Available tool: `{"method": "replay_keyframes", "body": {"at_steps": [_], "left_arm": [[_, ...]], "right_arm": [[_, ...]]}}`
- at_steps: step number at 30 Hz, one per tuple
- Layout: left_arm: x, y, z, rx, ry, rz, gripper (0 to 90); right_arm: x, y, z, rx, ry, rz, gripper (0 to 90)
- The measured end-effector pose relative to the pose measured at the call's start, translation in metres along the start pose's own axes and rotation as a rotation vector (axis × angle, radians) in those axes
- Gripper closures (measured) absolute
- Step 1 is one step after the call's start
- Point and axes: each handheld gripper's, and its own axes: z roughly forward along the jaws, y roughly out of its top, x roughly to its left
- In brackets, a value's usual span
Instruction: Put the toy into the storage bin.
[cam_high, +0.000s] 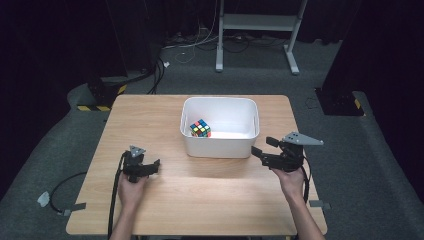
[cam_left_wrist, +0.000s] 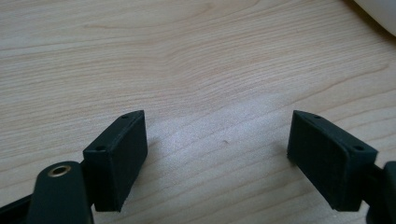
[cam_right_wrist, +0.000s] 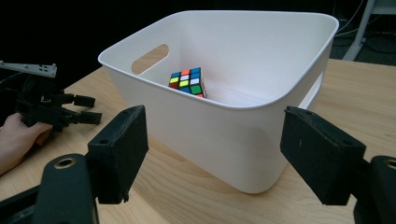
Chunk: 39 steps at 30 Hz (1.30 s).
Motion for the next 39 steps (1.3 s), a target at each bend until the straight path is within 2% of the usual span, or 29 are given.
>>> {"method": "replay_keyframes", "body": {"at_steps": [39], "left_arm": [[0.000, 0.000, 0.000, 0.000, 0.001, 0.000, 20.0]], "right_arm": [[0.007, -0.027, 0.004, 0.018, -0.016, -0.003, 23.1]]}}
